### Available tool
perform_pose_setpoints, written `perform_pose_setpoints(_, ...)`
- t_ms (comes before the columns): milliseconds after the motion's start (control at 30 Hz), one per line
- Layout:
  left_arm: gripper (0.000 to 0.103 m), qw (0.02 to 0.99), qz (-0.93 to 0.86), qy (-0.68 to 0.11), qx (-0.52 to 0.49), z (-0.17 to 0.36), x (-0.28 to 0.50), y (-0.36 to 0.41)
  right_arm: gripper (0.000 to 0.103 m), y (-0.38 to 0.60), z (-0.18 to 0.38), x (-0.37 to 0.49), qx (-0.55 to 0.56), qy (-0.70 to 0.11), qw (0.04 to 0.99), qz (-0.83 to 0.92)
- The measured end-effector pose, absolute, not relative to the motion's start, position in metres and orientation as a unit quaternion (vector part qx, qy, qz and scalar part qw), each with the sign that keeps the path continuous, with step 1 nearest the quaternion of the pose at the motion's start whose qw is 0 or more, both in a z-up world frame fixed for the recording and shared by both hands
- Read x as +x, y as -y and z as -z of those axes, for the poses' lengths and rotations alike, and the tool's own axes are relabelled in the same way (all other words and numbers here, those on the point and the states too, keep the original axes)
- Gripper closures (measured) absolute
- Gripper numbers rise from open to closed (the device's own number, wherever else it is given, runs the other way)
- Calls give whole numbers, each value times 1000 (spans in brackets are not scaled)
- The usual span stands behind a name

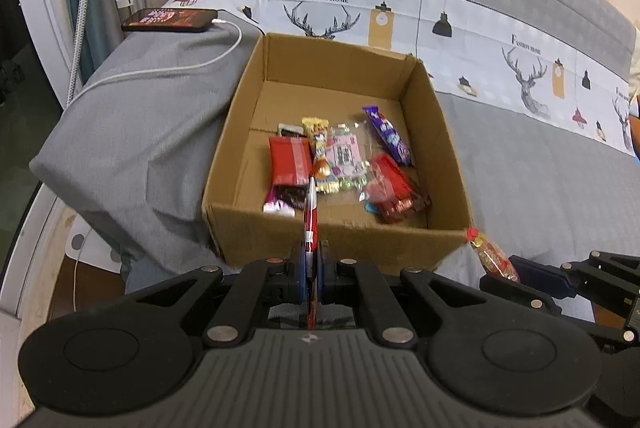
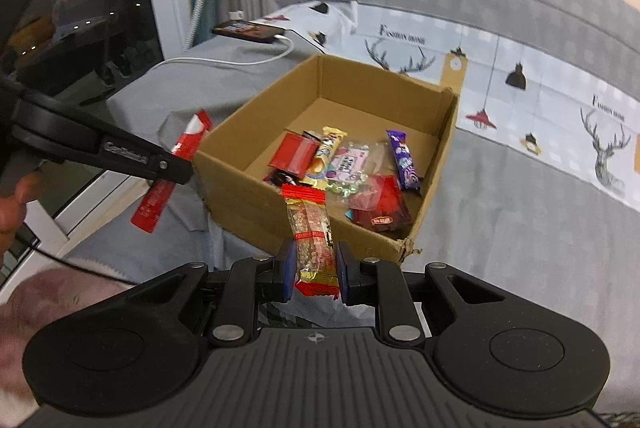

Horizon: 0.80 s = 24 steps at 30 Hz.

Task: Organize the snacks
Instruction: 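Carry the red coffee stick and orange candy over the box, then lower both snacks into the box and open both grippers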

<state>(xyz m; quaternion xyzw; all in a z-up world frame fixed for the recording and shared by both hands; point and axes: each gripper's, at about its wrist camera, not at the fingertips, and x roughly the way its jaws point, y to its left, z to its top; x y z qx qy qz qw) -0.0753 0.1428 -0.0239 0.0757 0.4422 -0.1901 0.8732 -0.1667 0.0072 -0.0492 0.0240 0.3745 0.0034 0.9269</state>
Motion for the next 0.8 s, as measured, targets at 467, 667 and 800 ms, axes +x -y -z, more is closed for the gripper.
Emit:
perform_pose_setpoints(467,98,865,175,-462,89,28,14,-97,80,46,54,-72,119,-421,899,9)
perform_pose_setpoints(667,98,858,164,-477,101,43,52,-81,80,70,66,-31,142,-433,890,17)
perform_pose_setpoints(800,98,851,158,-489,111,57,74,-71,80,82,76,-8,148,-438,886,20)
